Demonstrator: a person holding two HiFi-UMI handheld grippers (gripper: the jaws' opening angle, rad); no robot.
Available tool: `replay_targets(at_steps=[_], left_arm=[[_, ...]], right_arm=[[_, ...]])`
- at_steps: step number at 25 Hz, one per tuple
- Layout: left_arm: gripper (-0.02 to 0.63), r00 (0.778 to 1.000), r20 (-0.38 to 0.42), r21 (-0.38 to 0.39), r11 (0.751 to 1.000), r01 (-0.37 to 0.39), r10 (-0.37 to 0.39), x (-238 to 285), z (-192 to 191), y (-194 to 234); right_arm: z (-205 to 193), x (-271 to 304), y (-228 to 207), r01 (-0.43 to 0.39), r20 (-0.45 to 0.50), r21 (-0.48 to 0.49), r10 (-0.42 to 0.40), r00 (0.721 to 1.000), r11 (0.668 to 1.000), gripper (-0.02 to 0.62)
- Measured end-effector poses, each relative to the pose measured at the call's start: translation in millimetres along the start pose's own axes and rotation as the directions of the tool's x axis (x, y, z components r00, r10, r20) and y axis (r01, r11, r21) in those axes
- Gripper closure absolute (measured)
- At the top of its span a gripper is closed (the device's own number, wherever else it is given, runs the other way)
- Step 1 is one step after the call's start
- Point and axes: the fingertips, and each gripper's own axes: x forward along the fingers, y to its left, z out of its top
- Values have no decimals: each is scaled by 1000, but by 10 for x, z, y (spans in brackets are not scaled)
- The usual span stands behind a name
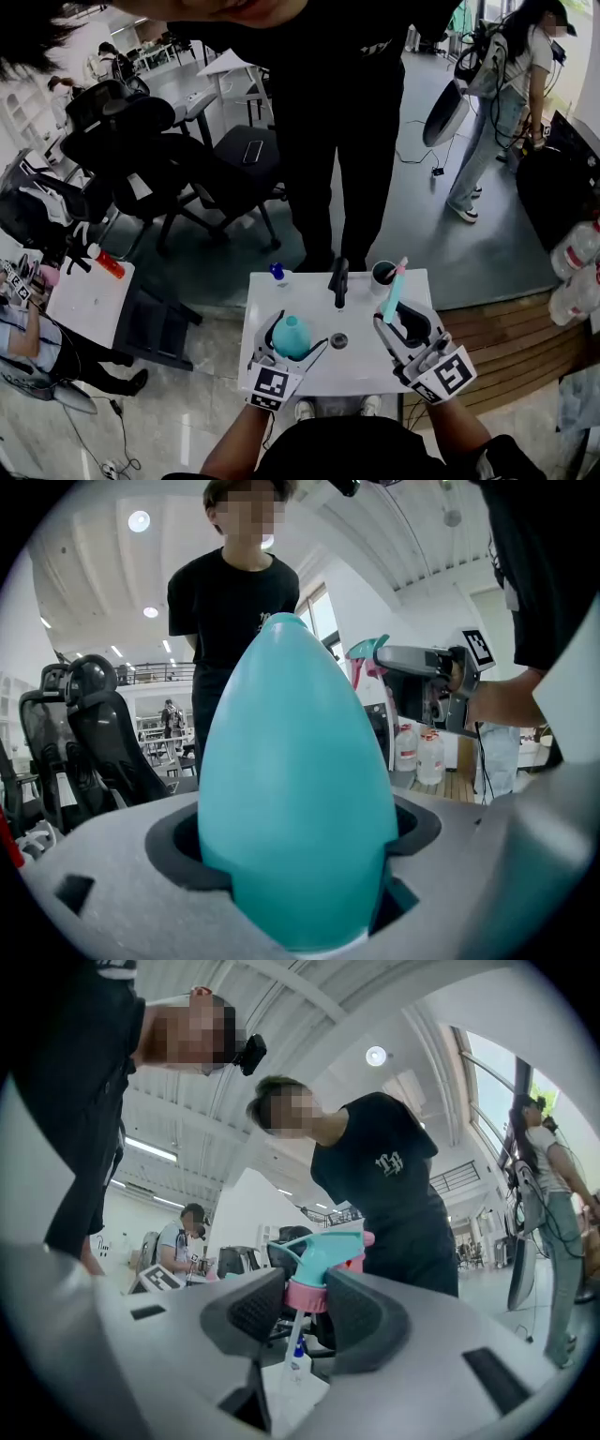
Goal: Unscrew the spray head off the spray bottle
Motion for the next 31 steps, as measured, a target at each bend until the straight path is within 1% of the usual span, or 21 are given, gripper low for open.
replay_targets(at_steps=[5, 13, 18, 25, 31], left_arm=[[135, 1000, 7, -1, 1000, 1, -1, 9, 1, -32], [135, 1000, 28, 2, 1000, -7, 7, 18, 112, -8], [135, 999, 33, 4, 1000, -8, 7, 23, 132, 2], [135, 999, 35, 8, 1000, -8, 8, 47, 151, -1], [135, 999, 36, 17, 1000, -17, 16, 56, 143, 55]], right_arm=[[-185, -24, 1, 8, -42, -21, -9, 999, 1000, 453], [-302, -32, -17, 28, -87, -65, -34, 996, 997, 453], [-394, -48, -57, 53, -106, -70, -61, 992, 996, 453], [-488, -67, -103, 71, -121, -68, -79, 990, 995, 453], [-561, -28, -131, 75, -114, -66, -83, 990, 995, 453]])
